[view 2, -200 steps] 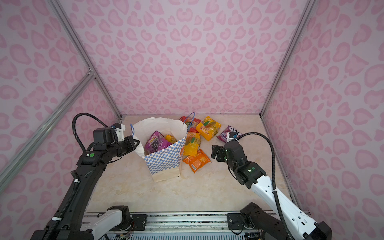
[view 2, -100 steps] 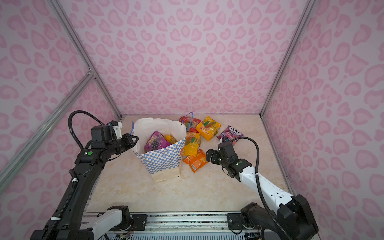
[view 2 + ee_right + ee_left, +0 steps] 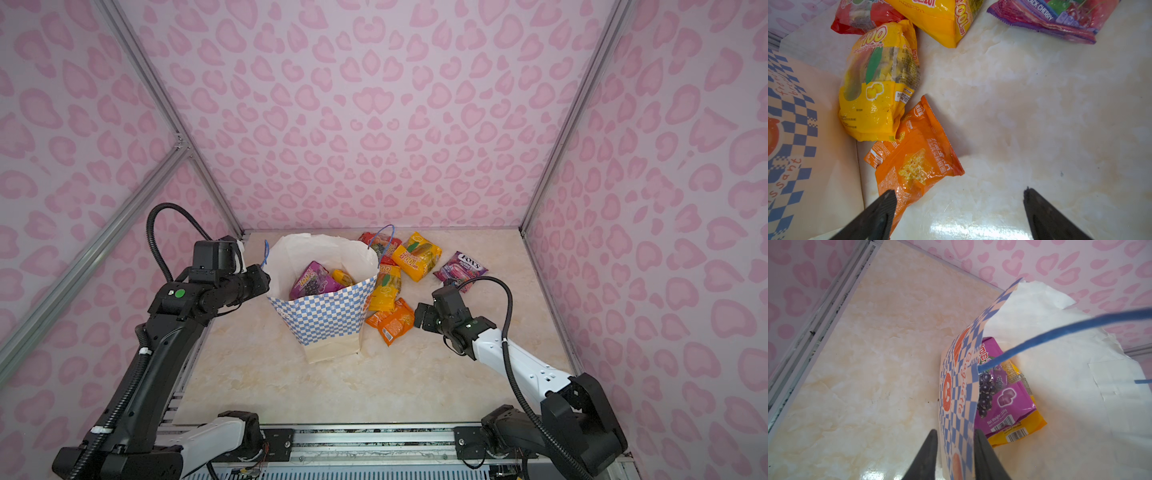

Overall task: Place the snacks into the paper bag
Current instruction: 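Move the right gripper back over the orange chip pack, then lower the right gripper and close it on the orange chip pack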

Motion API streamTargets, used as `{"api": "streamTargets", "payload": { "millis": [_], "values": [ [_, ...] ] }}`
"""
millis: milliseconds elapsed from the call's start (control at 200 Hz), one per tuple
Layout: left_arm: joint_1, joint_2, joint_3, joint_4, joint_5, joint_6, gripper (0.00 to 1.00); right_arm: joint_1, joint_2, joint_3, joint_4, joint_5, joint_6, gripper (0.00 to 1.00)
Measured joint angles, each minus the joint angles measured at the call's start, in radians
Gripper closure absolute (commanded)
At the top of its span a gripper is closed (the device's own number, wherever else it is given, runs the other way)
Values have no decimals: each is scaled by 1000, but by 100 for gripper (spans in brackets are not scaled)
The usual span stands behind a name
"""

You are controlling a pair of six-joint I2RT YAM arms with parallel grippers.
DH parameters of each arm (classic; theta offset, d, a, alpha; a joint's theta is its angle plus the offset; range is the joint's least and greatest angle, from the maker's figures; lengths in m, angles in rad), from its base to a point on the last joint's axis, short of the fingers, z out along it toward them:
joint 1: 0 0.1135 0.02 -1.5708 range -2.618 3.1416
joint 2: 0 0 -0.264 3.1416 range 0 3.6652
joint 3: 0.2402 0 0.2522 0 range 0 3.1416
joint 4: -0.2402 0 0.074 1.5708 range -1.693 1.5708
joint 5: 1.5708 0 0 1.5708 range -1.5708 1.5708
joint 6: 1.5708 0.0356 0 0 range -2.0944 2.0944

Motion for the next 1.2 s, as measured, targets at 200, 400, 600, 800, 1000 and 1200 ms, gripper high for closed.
{"api": "streamTargets", "payload": {
  "millis": [200, 400, 600, 800, 1000, 1200],
  "values": [
    [-6, -82, -64, 41, -4, 17, 32, 0, 32, 5, 2, -27, 0, 2],
    [-8, -136, -102, 52, 6, 21, 38, 0, 48, 6, 7, -45, 0, 2],
    [-28, -171, -122, 42, -5, -19, 56, 0, 66, 9, 19, -44, 0, 2],
    [-87, -169, -117, 30, -44, -35, 61, 0, 95, 9, 33, -45, 7, 2],
    [-121, -146, -120, 29, -92, -47, 74, 0, 108, 10, 47, -51, 18, 2],
    [-121, -149, -143, 31, -128, -55, 89, -16, 121, 10, 49, -51, 18, 2]
  ]
}}
